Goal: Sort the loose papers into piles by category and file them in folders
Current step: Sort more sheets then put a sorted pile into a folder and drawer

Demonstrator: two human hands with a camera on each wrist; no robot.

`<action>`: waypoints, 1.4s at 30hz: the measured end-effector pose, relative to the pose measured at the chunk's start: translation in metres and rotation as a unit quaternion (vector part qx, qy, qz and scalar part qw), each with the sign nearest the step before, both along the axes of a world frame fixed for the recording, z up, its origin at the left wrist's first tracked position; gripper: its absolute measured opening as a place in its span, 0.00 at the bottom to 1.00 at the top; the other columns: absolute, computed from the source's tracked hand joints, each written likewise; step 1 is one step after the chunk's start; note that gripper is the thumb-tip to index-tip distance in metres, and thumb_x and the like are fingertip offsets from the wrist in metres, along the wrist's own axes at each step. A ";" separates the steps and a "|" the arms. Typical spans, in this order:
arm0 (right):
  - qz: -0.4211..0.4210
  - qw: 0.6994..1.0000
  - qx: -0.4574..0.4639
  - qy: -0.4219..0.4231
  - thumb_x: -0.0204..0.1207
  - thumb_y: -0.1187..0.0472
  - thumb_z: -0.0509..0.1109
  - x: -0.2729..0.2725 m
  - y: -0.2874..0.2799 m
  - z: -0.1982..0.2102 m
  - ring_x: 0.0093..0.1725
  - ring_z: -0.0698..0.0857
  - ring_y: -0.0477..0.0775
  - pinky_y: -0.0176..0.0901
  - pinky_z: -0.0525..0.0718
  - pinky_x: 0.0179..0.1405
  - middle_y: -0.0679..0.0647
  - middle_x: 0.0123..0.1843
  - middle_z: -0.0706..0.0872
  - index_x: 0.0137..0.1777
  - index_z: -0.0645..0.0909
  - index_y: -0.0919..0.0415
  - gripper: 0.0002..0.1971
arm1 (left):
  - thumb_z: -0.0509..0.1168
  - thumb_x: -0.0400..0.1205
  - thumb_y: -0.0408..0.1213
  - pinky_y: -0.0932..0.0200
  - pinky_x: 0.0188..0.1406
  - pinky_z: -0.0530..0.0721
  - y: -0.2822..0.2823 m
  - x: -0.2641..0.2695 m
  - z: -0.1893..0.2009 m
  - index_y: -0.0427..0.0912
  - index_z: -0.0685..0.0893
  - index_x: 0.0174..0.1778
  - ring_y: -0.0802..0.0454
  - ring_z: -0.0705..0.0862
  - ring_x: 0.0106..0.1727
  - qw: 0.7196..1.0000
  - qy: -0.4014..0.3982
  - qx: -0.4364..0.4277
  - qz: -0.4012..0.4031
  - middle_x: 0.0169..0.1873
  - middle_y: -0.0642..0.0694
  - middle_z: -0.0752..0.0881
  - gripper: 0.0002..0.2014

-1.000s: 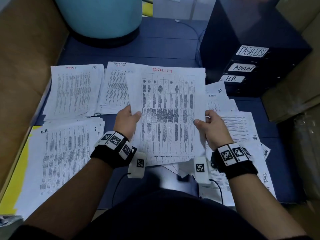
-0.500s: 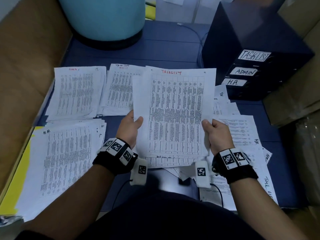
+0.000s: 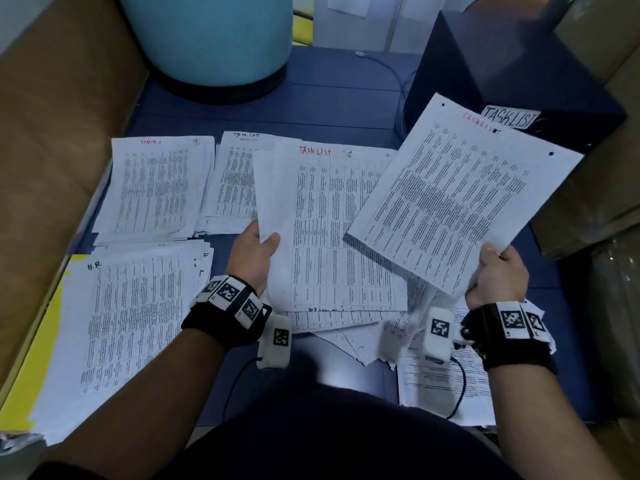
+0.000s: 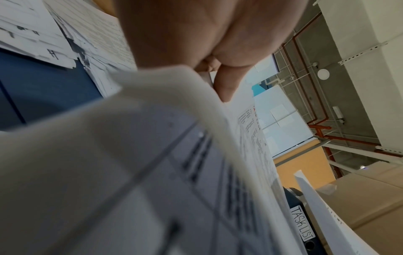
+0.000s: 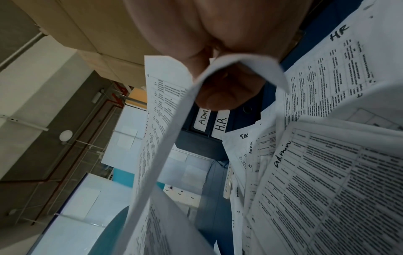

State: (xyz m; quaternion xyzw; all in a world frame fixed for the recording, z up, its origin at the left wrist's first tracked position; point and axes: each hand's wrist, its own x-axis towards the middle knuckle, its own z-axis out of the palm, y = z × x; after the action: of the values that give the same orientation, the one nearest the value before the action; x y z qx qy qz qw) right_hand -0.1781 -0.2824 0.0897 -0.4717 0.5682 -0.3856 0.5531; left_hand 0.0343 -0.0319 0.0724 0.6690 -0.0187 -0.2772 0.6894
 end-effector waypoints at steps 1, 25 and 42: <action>0.006 1.000 0.000 -0.004 0.84 0.63 0.63 -0.001 0.000 -0.001 0.14 0.66 0.49 0.33 0.67 0.22 0.48 0.17 0.69 0.35 0.76 0.55 0.13 | 0.59 0.85 0.26 0.38 0.61 0.83 0.000 0.000 0.000 0.50 0.84 0.55 0.44 0.88 0.56 1.000 0.001 0.000 0.000 0.54 0.46 0.89 0.15; 0.238 0.971 0.029 -0.016 0.81 0.74 0.65 0.025 0.037 0.001 0.49 0.90 0.56 0.53 0.88 0.52 0.54 0.48 0.91 0.52 0.82 0.54 0.13 | 0.59 0.86 0.27 0.39 0.69 0.77 0.000 -0.006 0.003 0.49 0.83 0.56 0.47 0.85 0.60 1.000 -0.005 -0.014 -0.009 0.55 0.48 0.88 0.13; 0.086 0.991 0.048 -0.094 0.84 0.70 0.63 -0.012 0.002 0.011 0.39 0.89 0.47 0.42 0.85 0.35 0.49 0.46 0.88 0.56 0.80 0.55 0.09 | 0.58 0.85 0.26 0.45 0.69 0.77 -0.004 -0.002 0.009 0.45 0.82 0.58 0.50 0.85 0.58 1.000 0.005 -0.007 0.009 0.56 0.46 0.87 0.13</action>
State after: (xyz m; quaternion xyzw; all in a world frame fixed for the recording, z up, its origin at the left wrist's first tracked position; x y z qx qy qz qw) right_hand -0.1897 -0.2804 0.1006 -0.4531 0.4887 -0.3512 0.6577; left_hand 0.0323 -0.0355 0.0818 0.6629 -0.0110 -0.2746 0.6964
